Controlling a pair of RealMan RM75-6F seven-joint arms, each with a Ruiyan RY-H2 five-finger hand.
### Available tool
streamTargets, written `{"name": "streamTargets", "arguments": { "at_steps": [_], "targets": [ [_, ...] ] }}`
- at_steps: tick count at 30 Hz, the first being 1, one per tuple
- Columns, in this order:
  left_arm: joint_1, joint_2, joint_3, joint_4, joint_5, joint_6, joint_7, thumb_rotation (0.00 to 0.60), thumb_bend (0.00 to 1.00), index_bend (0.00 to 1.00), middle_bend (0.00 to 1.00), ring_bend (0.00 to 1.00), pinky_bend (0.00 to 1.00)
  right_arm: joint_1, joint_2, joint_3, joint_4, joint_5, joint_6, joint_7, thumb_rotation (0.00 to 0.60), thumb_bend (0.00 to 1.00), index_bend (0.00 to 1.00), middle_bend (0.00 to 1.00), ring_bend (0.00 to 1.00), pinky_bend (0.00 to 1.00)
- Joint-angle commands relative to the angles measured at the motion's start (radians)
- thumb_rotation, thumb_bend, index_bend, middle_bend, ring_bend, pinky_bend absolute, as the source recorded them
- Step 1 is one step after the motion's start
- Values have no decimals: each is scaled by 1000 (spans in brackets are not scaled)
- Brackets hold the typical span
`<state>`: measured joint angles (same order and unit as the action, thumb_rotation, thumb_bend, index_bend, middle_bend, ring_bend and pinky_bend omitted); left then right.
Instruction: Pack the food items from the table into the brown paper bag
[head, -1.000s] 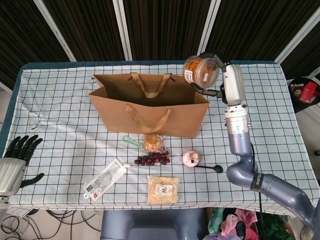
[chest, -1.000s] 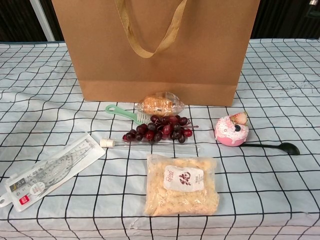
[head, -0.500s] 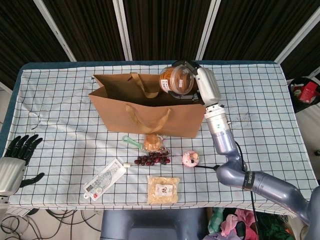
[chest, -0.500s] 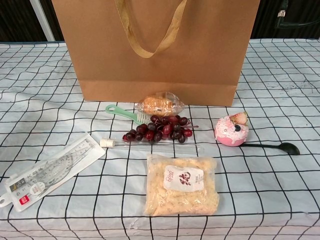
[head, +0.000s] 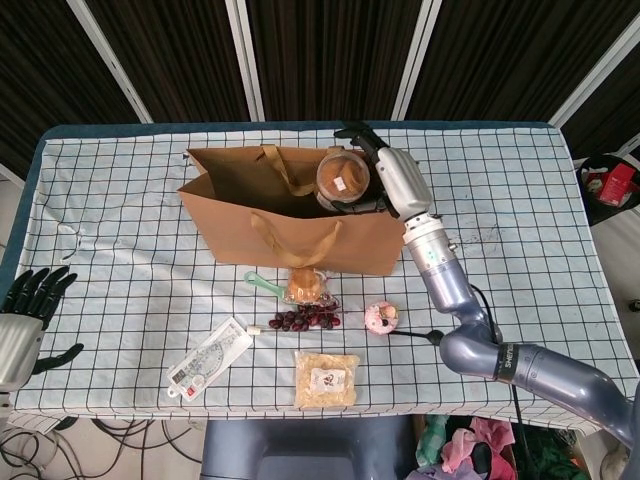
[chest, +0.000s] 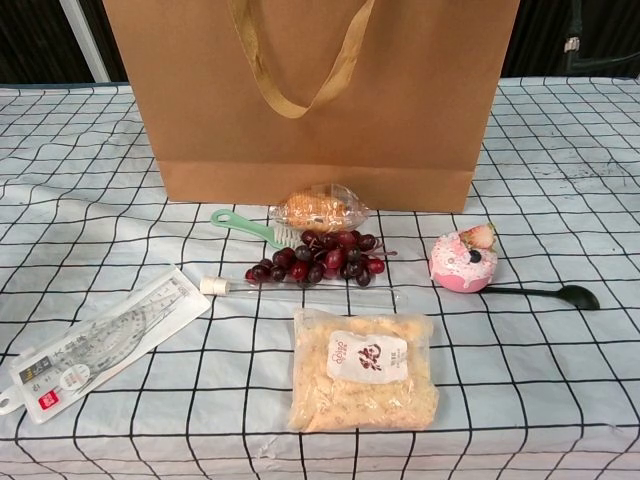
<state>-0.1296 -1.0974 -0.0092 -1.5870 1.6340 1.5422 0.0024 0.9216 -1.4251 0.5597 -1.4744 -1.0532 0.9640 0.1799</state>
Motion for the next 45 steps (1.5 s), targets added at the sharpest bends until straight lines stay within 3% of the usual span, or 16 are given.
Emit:
{"name": "streamTargets", "arguments": {
  "at_steps": [1,10,16,23,29,32,38,45],
  "targets": [
    [3,1,-3,1,-5,4,-5,600,90,95,61,0,2,0,4,1,-10,8,11,-6,600,50,193,79,192,340],
    [9,8,-11,4,-11,19,-25,600,90,96,61,0,2,-31,38,16,-48,33,105,-59,600,50,187,85,192,326],
    [9,15,-11,1,-14,15,-34,600,90,96,61,0,2,-119,153,8,-116,64,144,-105,600,50,185,100,199,325],
    [6,19,-7,-3,-9,5,-35,600,90,96,61,0,2,-272,345,-146,-158,74,186,-363,600,50,180,164,247,319],
    [9,22,-8,-5,-4,14,-40,600,90,95,60,0,2,-347,552,-262,-314,244,-18,-453,600,50,178,177,250,319],
    [6,23,-7,-8,-5,7,-39,600,90,95,60,0,2,-362,613,-318,-372,253,-134,-440,600,50,178,176,249,319],
    [1,21,-4,-9,1,-4,-35,600,90,93,59,0,2,-409,579,-391,-422,100,-183,-376,600,51,179,170,247,316],
    [-5,23,-5,-7,-9,-21,-36,600,90,93,58,0,2,-391,483,-429,-444,-58,-264,-307,600,51,178,128,222,311]
  ]
}}
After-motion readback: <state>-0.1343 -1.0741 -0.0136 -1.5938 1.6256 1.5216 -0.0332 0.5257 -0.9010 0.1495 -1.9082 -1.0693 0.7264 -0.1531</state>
